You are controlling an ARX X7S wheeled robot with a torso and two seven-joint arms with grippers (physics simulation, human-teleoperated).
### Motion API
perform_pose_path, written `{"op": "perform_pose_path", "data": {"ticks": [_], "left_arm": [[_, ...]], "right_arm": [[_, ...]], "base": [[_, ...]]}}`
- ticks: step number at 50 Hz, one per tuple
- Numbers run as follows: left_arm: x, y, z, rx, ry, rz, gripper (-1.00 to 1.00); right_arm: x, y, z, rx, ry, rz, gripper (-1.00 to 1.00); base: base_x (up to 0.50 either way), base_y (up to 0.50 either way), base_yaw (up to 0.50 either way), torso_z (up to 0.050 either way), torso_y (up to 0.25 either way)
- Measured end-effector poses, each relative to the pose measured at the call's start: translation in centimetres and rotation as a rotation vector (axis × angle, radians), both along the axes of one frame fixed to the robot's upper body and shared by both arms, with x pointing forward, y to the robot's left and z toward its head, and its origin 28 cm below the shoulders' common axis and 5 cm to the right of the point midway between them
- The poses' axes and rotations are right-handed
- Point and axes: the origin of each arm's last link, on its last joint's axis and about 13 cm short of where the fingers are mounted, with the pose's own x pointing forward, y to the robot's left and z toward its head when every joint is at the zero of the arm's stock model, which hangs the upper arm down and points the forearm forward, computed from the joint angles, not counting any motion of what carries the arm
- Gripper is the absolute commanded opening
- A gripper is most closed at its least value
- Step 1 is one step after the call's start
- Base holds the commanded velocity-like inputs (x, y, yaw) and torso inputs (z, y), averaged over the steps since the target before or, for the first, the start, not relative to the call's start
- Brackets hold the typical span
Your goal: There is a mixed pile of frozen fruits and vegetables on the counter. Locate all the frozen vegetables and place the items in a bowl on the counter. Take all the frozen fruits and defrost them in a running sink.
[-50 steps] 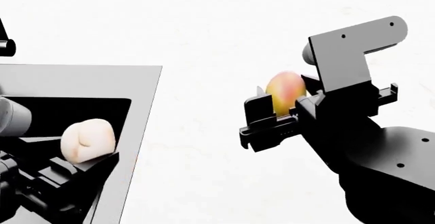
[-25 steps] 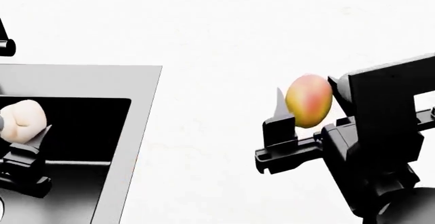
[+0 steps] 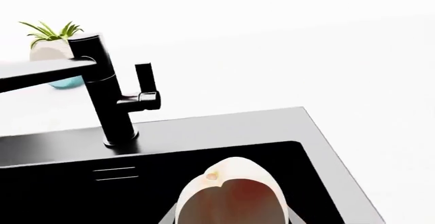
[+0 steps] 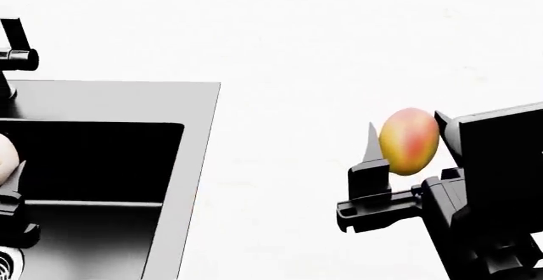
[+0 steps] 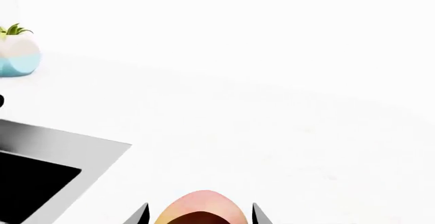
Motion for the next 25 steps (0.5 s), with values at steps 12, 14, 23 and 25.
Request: {"op": "perform_pose_path", "data": {"ticks": [12,14,23,25], "left_arm": [[-0.13,0.36,-0.27,-0.012,-0.012,0.025,-1.00],[-0.14,0.39,-0.31,-0.014,-0.013,0.027,-1.00],[-0.28,0.63,-0.40,-0.016,-0.014,0.034,-1.00],[-0.29,0.65,-0.43,-0.017,-0.014,0.035,-1.00]], "right_arm": [[-0.13,-0.06,-0.45,0.000,0.012,-0.008,-1.00],[-0.14,-0.07,-0.52,0.000,0.013,-0.008,-1.00],[-0.19,-0.06,-0.71,0.000,0.020,-0.012,-1.00],[-0.21,-0.06,-0.74,0.000,0.022,-0.013,-1.00]], "base": [[0.00,0.50,0.00,0.000,0.000],[0.00,0.50,0.00,0.000,0.000],[0.00,0.50,0.00,0.000,0.000],[0.00,0.50,0.00,0.000,0.000]]}}
